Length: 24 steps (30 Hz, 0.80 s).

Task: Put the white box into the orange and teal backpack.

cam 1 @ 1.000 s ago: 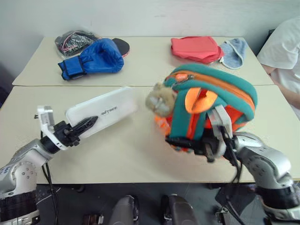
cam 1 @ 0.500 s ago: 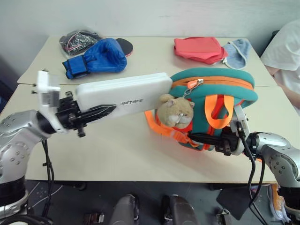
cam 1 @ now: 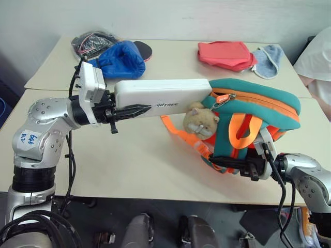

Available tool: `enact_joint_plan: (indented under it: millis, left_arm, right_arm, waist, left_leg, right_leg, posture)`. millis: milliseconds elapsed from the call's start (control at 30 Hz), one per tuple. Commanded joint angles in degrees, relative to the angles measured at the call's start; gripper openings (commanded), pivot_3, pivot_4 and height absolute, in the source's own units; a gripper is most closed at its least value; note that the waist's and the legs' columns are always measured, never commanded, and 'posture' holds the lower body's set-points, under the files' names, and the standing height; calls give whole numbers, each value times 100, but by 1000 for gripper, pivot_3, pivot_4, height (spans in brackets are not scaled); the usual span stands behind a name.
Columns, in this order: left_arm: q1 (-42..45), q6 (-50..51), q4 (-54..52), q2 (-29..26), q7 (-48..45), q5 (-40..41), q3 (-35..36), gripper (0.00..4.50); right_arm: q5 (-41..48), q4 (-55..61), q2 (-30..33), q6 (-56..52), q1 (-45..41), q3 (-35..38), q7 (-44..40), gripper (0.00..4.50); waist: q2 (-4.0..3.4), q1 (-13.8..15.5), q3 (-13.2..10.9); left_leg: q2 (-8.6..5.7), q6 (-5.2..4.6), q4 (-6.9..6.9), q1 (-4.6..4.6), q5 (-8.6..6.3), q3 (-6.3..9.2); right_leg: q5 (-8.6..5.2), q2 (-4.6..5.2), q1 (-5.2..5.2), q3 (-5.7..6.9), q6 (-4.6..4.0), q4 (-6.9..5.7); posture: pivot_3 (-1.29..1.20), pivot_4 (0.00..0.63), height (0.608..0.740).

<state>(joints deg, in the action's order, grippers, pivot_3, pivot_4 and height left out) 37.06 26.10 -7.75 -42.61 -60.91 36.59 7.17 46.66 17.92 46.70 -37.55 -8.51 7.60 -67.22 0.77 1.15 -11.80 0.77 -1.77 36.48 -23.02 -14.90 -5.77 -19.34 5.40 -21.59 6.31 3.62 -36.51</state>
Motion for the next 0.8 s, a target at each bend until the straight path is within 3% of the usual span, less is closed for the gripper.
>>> enact_joint_plan:
  millis: [33,233,400,667,800]
  left_arm:
    - [130,-241,63,-22,-257,178,304,1242]
    - [377,-555,251,443,-124,112,348,1242]
    - [286,-566,175,507,-343,261,360,1242]
    - [525,-1847,654,813,-613,-770,-278,1242]
    - [783,-2347,1059,930,-1018,-1429,-1015,1242]
  right_arm:
    - [248,304,213,-233,45,180,-84,17]
    - [533,441,433,-637,-82,274,-35,17]
    - [698,446,694,-926,-158,352,-99,17]
    - [860,422,876,-1206,-299,328,-121,17]
    - [916,402,880,-1307,-394,311,-86,17]
  waist:
    - [0,3,0]
    - [1,36,-1]
    - [1,9,-1]
    - [1,46,-1]
    - [2,48,0]
  left_leg:
    - [0,1,0,0,0,1]
    - [0,-1,13,-6,0,9]
    - [0,-5,33,-14,-3,14]
    - [1,-8,50,-16,-5,15]
    - [0,-17,58,-21,-10,19]
  right_leg:
    - [0,0,0,1,0,0]
    - [1,1,2,5,1,-2]
    - [1,1,2,8,2,-8]
    - [1,1,6,10,2,-15]
    - [3,2,11,15,6,-10]
  posture:
    - [0,150,740]
    - [0,150,740]
    - [0,150,740]
    - [0,150,740]
    - [0,150,740]
